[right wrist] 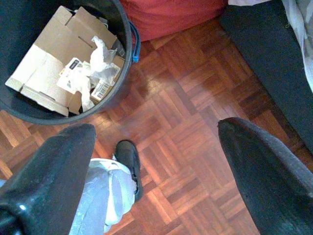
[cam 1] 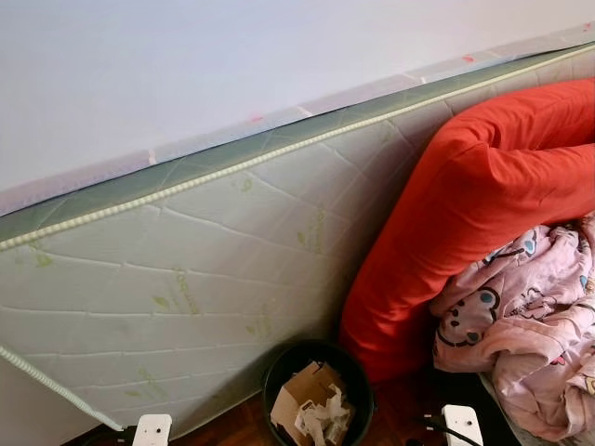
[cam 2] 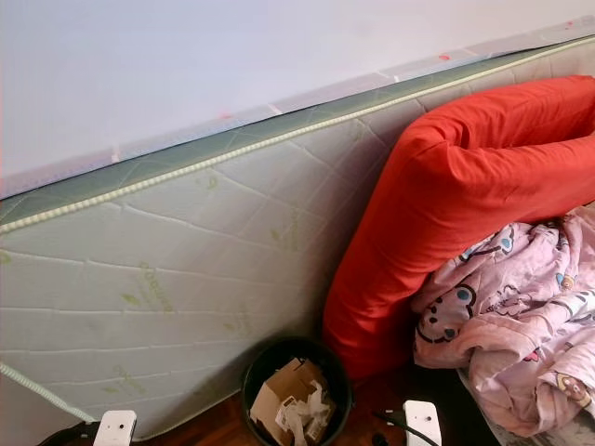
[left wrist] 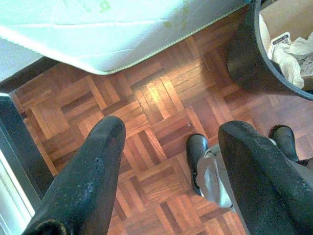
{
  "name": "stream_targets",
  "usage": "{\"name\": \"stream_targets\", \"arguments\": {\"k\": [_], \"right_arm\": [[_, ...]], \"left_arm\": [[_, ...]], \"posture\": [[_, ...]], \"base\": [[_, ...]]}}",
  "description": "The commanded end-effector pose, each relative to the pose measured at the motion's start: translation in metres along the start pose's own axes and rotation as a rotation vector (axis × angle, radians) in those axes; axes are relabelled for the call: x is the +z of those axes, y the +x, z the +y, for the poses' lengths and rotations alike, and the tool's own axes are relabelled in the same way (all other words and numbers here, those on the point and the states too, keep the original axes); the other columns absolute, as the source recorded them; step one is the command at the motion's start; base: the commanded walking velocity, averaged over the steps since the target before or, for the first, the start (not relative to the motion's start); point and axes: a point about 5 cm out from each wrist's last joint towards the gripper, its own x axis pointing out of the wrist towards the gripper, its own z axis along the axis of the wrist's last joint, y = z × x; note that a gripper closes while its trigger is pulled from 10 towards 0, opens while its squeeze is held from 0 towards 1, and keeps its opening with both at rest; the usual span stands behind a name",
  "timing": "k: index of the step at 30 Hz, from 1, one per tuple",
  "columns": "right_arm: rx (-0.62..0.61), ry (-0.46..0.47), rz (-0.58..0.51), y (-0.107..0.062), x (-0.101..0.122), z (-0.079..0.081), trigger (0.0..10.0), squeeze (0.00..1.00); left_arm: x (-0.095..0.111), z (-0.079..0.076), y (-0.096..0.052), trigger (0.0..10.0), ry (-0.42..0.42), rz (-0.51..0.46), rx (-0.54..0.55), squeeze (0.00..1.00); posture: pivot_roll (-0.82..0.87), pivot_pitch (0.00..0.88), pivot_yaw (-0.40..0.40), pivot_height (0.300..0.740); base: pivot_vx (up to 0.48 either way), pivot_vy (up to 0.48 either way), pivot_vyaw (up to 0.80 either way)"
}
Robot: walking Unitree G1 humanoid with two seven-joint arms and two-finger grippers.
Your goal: Clean up the room
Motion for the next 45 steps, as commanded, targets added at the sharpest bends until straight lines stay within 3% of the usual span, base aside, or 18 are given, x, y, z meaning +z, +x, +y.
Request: {"name": "stream_targets", "arguments": {"k": [1, 13, 18, 31, 45], "right_arm": [[0.001, -0.003, 0.007, 0.000, 0.000, -0.001, 10.0, 0.00], [0.000, -0.003, 0.010, 0.000, -0.001, -0.001, 10.0, 0.00], [-0.002, -0.002, 0.009, 0.000, -0.001, -0.001, 10.0, 0.00], [-0.002, -0.007, 0.009, 0.000, -0.001, -0.002, 10.0, 0.00], [-0.003, -0.010, -0.001, 0.000, 0.001, -0.002, 10.0, 0.00]], "left_arm": [[-0.003, -0.002, 0.000, 10.0, 0.023, 0.025, -0.016, 0.00], [-0.002, -0.005, 0.001, 10.0, 0.019, 0.021, -0.018, 0.00], [0.013, 0.009, 0.002, 10.0, 0.014, 0.001, -0.001, 0.00], [0.019, 0.011, 0.003, 10.0, 0.010, -0.004, 0.000, 0.00], [0.021, 0.010, 0.003, 10.0, 0.031, -0.004, -0.005, 0.00]], "posture": [[0.08, 0.012, 0.012, 0.740], [0.09, 0.004, 0.009, 0.740], [0.09, 0.006, 0.008, 0.740], [0.09, 0.007, 0.006, 0.740], [0.09, 0.008, 0.005, 0.740]], "base": [[0.000, 0.000, -0.78], [0.000, -0.198, -0.78], [0.000, 0.000, -0.78], [0.000, 0.000, -0.78], [0.000, -0.110, 0.00]]}}
